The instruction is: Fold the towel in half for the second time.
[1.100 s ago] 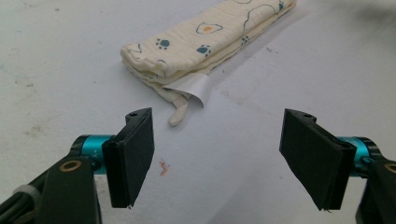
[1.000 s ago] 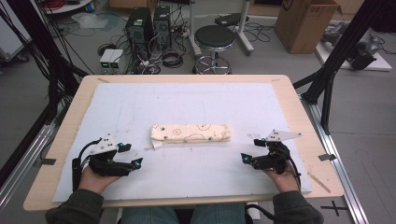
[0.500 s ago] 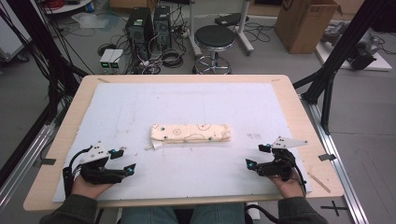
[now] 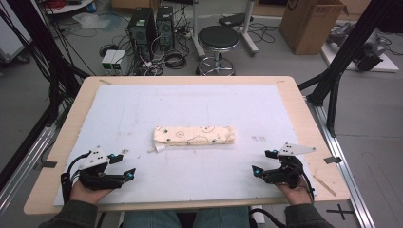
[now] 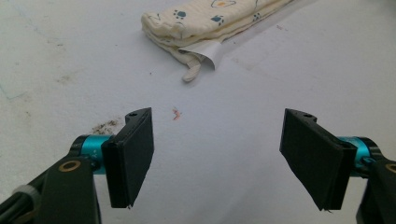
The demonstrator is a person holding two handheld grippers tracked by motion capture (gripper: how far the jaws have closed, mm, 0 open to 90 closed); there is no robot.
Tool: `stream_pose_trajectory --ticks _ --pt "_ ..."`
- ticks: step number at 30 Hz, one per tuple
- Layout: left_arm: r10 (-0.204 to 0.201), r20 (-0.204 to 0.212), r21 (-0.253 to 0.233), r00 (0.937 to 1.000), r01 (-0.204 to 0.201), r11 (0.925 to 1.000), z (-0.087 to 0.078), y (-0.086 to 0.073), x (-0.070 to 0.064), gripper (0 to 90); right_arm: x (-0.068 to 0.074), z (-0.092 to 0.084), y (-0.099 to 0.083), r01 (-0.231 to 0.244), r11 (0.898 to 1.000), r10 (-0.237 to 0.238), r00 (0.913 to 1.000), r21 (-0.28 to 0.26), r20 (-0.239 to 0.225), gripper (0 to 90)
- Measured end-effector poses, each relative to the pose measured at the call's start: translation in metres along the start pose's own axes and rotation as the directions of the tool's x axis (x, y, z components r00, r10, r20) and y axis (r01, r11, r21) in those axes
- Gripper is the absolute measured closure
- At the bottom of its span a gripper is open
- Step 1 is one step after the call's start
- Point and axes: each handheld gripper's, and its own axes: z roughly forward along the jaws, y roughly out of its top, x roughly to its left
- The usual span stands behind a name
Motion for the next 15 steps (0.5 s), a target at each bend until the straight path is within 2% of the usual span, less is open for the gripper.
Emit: stream_pose_trajectory --ticks 15 --pt "0.011 0.004 0.006 0.9999 -0.011 0.9999 0.0012 0.0016 -0.0008 26.6 0.0039 0.0043 0.0024 0.023 1.0 -0.023 0.9997 0.001 -0.008 12.4"
